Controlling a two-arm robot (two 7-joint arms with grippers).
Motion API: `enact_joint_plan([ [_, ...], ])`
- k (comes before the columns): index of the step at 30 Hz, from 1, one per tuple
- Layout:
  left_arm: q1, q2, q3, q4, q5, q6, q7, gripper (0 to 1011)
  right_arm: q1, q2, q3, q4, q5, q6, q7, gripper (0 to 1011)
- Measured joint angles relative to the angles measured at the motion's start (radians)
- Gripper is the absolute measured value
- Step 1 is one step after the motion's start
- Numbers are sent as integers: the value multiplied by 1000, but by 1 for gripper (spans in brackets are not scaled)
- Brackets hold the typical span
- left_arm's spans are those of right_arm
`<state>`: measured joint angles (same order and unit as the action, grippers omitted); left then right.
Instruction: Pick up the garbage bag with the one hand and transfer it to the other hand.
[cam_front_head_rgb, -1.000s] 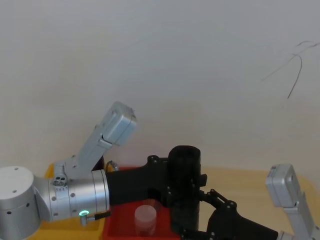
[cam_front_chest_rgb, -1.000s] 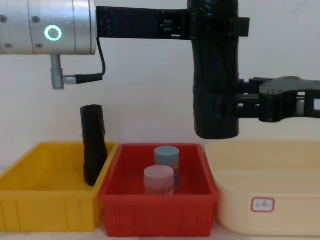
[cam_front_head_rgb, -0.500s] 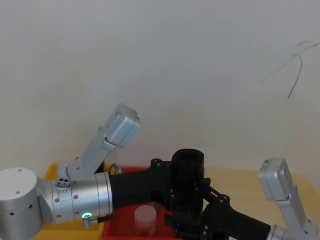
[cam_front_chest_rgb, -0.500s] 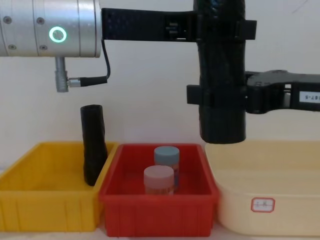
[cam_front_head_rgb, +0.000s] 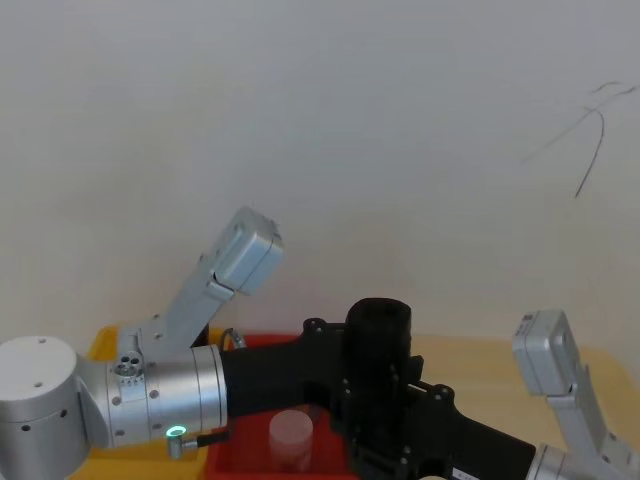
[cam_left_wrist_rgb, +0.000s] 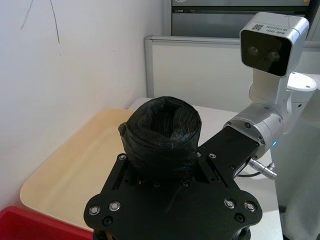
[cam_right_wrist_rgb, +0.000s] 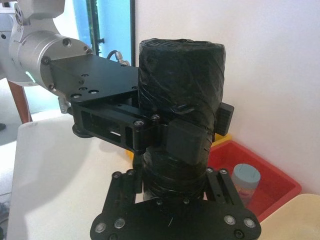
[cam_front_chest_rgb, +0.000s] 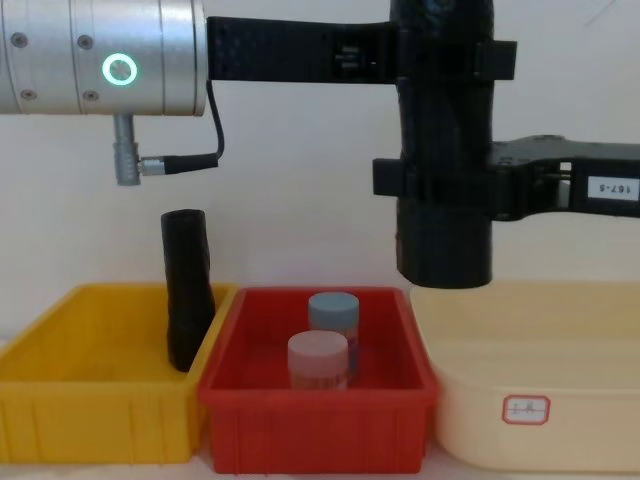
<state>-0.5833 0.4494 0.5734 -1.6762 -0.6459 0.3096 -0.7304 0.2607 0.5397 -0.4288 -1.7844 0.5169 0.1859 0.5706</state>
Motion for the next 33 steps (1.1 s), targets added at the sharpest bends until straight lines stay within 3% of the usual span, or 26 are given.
enact_joint_plan([
  [4,0,0,0,0,-1,0,1,371,2,-1,-1,1,0,0,0,507],
  [13,0,0,1,0,-2,1,3,407,4,-1,-3,2,2,-2,1,497],
  [25,0,1,2,0,-4,2,4,761,-7,0,2,-4,10,-19,-16,497],
  [33,16,27,-15,-9,-22,-8,-2,997,-21,6,19,-16,11,-23,-59,497],
])
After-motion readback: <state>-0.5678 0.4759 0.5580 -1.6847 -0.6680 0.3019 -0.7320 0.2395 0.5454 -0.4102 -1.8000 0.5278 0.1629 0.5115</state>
